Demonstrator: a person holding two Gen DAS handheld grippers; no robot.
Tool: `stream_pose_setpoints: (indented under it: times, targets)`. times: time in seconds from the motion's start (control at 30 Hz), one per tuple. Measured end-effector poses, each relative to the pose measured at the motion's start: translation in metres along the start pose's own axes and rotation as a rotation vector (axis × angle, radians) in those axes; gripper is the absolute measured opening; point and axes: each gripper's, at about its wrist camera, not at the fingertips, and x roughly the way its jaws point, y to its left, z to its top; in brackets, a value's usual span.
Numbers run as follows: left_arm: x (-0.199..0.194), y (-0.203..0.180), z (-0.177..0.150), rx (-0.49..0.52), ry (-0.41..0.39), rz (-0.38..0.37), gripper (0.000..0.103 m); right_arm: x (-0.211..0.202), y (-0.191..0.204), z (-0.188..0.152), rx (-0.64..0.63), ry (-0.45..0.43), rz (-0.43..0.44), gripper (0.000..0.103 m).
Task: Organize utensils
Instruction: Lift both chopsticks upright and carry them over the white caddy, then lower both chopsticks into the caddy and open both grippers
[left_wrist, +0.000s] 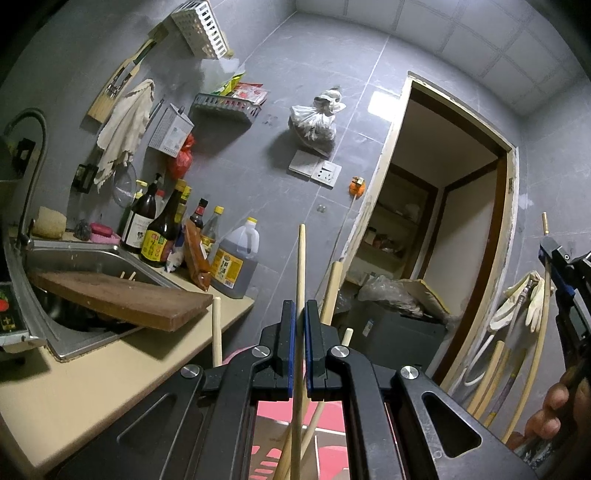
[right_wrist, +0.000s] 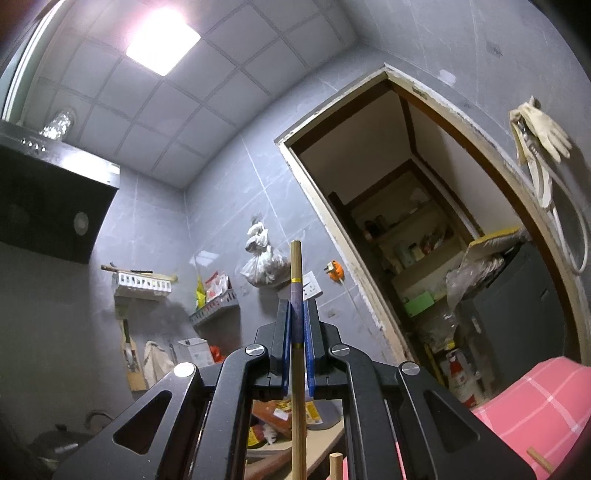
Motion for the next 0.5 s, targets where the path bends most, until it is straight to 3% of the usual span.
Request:
stream_pose_setpoints:
  times: [0.33,0.5]
  targets:
    - [-0.001,-0.002,-0.002,0.004,0.001,-0.002,0.003,-0.004,-0.002,-0.013,0.007,0.034,-0.037,0.005]
    - [-0.002,-0.003,-0.003,0.002,0.001,-0.001,0.003,-0.007,0.006,-0.009,-0.013,-0.001,-0.026,0.005]
